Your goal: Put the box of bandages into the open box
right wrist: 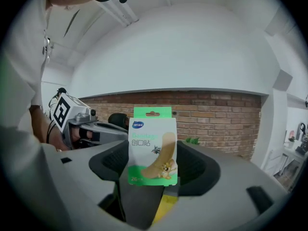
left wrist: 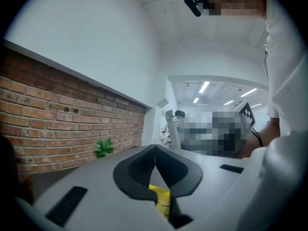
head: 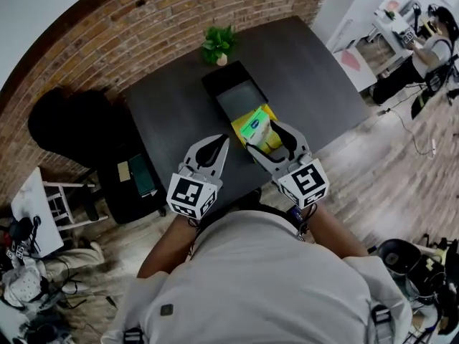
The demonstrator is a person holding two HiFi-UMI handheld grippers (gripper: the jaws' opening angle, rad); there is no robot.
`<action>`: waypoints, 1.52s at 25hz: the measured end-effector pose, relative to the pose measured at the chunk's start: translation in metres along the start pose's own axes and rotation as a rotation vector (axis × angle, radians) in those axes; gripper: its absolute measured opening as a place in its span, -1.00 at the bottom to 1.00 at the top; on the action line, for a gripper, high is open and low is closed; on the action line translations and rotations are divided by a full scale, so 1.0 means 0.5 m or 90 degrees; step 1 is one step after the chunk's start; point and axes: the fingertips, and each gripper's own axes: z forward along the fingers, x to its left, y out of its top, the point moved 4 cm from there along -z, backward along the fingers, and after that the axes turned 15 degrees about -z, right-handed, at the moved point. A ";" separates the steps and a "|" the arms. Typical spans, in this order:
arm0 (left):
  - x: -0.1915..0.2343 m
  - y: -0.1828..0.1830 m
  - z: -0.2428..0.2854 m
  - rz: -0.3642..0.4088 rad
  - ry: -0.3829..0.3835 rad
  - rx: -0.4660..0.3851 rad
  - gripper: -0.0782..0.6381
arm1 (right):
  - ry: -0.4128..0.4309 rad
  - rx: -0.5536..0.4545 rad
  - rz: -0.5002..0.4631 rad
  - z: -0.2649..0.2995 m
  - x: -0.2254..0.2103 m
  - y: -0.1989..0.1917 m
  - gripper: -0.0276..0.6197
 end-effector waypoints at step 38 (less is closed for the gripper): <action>0.167 -0.329 0.250 -0.132 0.185 0.150 -0.73 | 0.299 0.365 -0.040 0.221 -0.056 -0.649 0.04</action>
